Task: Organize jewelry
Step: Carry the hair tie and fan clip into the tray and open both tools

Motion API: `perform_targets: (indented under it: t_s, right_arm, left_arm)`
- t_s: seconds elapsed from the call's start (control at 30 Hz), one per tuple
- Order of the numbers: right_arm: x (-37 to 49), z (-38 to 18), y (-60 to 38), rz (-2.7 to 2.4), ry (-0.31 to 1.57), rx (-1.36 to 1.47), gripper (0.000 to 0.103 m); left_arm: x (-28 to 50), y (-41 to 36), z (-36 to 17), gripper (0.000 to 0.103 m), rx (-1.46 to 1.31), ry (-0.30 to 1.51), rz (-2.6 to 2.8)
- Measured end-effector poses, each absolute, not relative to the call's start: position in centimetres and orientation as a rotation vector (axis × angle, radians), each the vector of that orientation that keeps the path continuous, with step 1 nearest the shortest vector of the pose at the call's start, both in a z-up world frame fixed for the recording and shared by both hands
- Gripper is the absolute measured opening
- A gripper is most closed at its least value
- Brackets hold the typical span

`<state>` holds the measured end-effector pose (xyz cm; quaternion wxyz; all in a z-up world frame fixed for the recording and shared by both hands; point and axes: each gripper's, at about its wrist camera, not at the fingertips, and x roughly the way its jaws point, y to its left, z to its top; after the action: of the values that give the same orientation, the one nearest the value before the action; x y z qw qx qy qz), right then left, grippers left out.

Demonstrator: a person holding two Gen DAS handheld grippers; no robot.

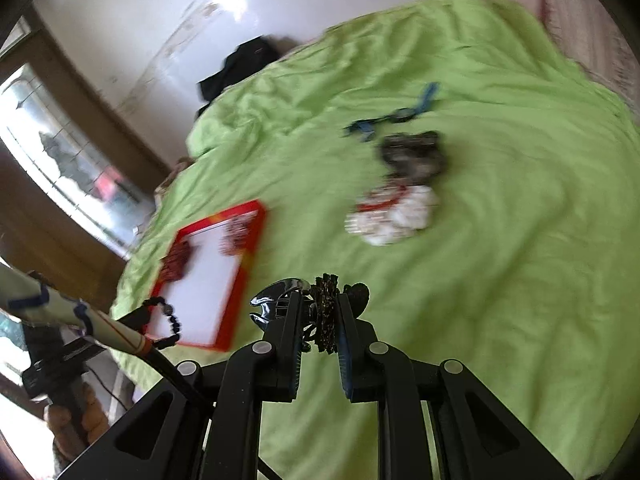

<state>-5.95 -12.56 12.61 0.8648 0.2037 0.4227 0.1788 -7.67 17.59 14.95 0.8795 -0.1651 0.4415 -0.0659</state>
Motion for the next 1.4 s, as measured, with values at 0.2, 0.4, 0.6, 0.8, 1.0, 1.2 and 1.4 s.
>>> perform_targets:
  t_s: [0.2, 0.4, 0.6, 0.8, 1.0, 1.2, 1.4]
  right_arm:
    - [-2.9, 13.1, -3.8, 0.488, 0.943, 0.391, 0.016]
    - [-0.5, 12.2, 5.0, 0.484, 0.923, 0.216, 0.016]
    - [-0.4, 9.4, 11.7, 0.484, 0.887, -0.051, 0.018]
    - [-2.4, 7.3, 12.9, 0.551, 0.941, -0.132, 0.036]
    - [-4.3, 8.1, 12.3, 0.571, 0.923, -0.156, 0.064]
    - [-5.7, 9.5, 10.7, 0.574, 0.91, -0.107, 0.065]
    - [-4.6, 10.6, 9.1, 0.497, 0.881, -0.065, 0.065]
  left_arm:
    - [-7.0, 24.7, 13.2, 0.008, -0.376, 0.948, -0.004]
    - [-5.2, 30.1, 10.5, 0.008, -0.385, 0.982, 0.108]
    - [-3.8, 33.2, 8.1, 0.008, -0.389, 1.016, 0.19]
    - [-4.4, 35.1, 6.6, 0.014, -0.45, 1.029, 0.213]
    - [-6.4, 35.0, 8.5, 0.045, -0.487, 0.956, 0.213]
    - [-9.2, 33.9, 11.5, 0.052, -0.486, 0.879, 0.239]
    - [-12.0, 31.1, 13.2, 0.056, -0.448, 0.814, 0.26]
